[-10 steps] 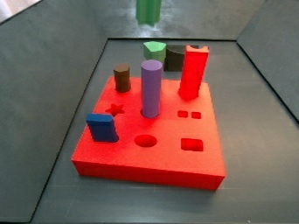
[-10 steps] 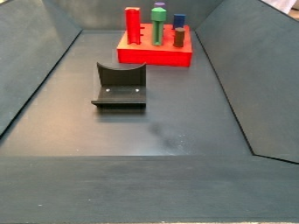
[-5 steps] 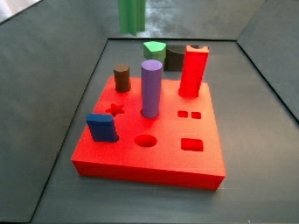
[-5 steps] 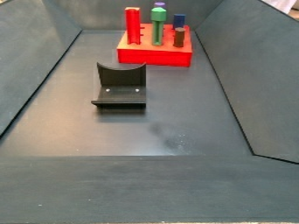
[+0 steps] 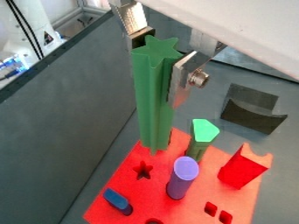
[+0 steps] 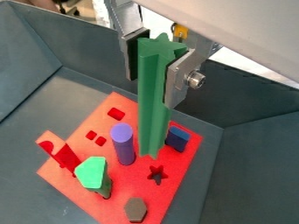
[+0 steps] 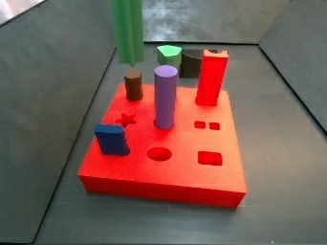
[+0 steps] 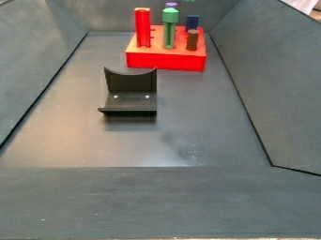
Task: Pick up the star object. Move up. Place the star object on the fixture. Regrasp the star object. Move to above the board. Insert the star object.
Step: Insert the star object.
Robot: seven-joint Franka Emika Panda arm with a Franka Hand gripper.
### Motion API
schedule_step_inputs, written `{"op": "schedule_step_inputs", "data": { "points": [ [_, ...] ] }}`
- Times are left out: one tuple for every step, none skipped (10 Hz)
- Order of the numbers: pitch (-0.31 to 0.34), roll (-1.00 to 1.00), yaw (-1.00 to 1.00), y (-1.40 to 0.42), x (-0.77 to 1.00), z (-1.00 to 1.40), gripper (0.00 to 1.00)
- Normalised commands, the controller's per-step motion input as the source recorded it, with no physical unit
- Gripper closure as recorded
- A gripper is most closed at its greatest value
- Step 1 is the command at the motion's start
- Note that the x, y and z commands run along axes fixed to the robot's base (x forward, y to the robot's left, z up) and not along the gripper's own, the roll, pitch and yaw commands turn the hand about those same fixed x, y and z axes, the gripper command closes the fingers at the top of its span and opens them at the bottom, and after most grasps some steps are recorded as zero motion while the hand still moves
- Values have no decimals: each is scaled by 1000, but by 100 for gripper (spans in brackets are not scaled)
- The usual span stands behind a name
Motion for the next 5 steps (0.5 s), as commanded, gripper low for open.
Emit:
{"op": "schedule_step_inputs", "data": {
  "points": [
    [-60, -151, -471, -91, -340, -806, 100],
    [-7, -184, -629, -140, -303, -786, 100],
    [-7, -211, -657, -143, -240, -717, 100],
    [0, -263, -600, -80, -54, -589, 100],
    [0, -179, -189, 0, 74, -177, 100]
  ]
}}
